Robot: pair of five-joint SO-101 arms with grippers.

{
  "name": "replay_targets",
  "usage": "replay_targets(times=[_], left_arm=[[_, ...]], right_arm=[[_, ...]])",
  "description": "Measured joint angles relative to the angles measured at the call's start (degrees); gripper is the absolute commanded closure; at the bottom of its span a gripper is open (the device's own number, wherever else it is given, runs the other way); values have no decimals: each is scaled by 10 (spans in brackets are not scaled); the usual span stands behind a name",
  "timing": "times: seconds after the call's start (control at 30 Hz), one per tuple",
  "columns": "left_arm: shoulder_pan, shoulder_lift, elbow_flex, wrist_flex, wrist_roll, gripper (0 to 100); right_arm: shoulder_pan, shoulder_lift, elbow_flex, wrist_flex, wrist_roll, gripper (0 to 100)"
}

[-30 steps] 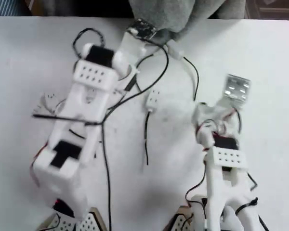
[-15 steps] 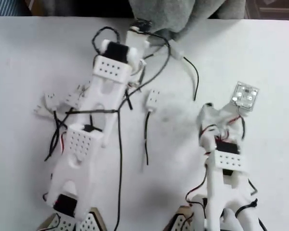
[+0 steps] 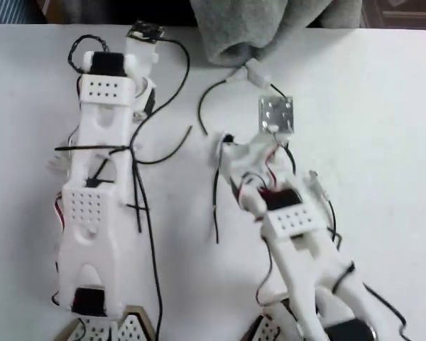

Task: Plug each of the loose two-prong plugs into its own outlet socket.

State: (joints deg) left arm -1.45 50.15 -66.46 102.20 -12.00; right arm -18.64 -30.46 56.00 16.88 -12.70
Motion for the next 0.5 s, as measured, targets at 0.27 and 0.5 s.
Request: replay_targets(times=[0.27, 0.5], left_arm=[[-2, 14, 0, 0, -22, 976], [-2, 18, 0, 0, -22, 976]], right_arm=[[-6, 292, -219, -3, -65, 762], [5, 514, -458, 158, -80, 762]])
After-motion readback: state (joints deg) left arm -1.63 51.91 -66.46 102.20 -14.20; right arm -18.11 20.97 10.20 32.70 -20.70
